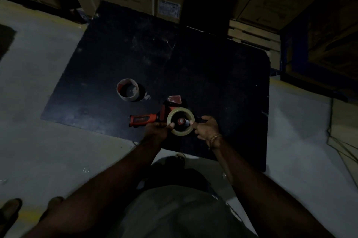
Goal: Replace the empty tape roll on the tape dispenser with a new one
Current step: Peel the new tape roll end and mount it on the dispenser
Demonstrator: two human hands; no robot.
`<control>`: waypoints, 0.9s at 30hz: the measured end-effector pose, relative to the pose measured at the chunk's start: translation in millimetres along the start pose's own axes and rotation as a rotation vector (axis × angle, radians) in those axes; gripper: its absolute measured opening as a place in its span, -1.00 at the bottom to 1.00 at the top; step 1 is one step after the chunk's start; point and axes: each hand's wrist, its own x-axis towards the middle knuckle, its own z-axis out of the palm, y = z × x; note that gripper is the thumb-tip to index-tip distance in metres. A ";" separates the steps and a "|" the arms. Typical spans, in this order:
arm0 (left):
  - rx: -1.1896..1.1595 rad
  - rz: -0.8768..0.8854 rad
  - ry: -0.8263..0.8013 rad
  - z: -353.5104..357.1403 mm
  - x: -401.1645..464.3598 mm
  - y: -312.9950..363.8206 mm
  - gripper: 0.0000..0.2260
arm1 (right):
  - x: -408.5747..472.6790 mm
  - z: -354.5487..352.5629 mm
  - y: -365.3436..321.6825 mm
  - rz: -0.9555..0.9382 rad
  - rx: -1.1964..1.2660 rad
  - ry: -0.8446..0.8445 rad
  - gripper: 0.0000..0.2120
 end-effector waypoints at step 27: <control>0.613 0.566 0.150 -28.3 -27.9 -2.6 -0.66 | 16.6 -7.0 12.8 -0.090 -0.319 0.053 -0.60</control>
